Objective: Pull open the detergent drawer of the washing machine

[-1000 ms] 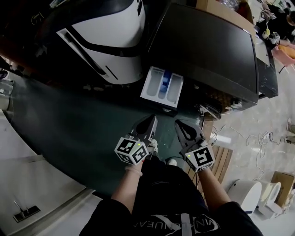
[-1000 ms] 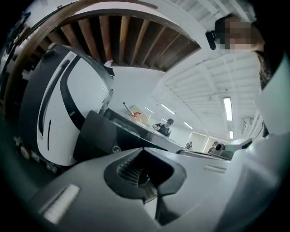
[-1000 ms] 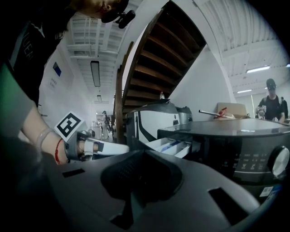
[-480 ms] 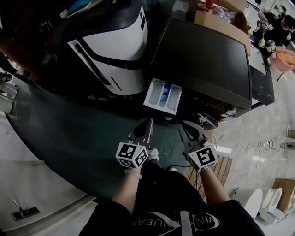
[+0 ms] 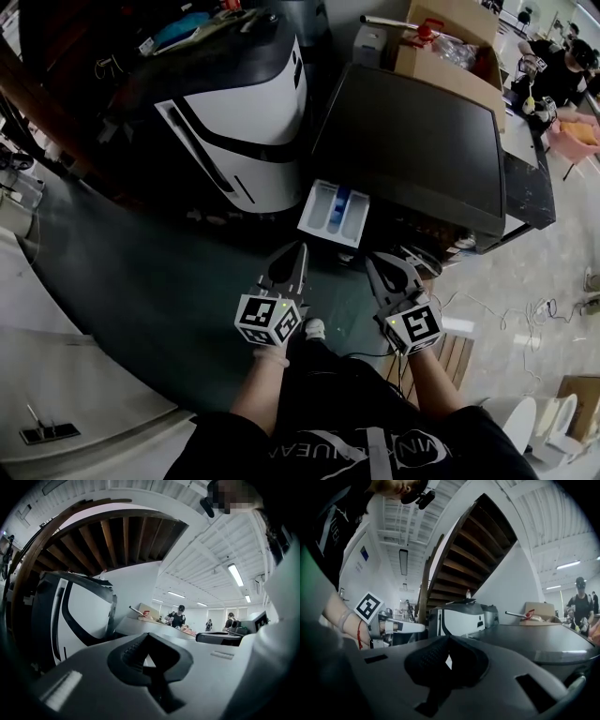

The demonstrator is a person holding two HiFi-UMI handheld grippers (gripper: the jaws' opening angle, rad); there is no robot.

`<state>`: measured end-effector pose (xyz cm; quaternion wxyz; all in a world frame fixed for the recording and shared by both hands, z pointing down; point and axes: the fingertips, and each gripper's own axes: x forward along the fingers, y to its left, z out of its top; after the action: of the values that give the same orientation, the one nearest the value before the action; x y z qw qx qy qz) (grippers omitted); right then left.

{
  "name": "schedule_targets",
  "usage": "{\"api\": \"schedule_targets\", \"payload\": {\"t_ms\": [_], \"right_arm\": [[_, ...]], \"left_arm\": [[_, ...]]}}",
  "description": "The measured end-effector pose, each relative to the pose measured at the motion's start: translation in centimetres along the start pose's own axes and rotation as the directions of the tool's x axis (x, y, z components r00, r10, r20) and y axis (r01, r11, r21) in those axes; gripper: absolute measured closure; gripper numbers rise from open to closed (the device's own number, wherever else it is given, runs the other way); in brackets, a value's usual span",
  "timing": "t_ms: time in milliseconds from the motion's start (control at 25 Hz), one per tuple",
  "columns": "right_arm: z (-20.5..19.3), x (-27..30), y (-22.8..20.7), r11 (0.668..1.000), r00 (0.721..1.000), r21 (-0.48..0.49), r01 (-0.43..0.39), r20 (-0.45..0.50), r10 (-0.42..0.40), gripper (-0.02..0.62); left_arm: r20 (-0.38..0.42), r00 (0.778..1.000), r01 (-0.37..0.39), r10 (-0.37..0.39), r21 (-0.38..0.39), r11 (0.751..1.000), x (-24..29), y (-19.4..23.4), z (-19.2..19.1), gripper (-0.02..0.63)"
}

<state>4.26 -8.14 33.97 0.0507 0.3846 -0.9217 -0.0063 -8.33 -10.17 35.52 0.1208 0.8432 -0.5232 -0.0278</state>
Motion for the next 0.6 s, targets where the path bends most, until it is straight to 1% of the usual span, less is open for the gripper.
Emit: {"api": "schedule_targets", "payload": {"t_ms": [160,440,600], "right_arm": [[0.7,-0.2,0.0,1.0,1.0,-0.005,-0.001,0.011,0.001,0.583],[1.0,-0.5,0.4,1.0,1.0,0.0,0.004,0.021,-0.004,0.583],[1.1,-0.6,0.4,1.0,1.0,0.003,0.006,0.03,-0.006,0.583]], "left_arm": [[0.01,1.0,-0.006,0.006,0.013,1.0,-0.1,-0.3,0.6,0.597],[0.023,1.0,-0.018,0.016,0.071,0.997,-0.5,-0.3,2.0,0.597],[0.033,0.999,-0.033,0.03,0.088,0.996,-0.9,-0.1,2.5,0.597]]}}
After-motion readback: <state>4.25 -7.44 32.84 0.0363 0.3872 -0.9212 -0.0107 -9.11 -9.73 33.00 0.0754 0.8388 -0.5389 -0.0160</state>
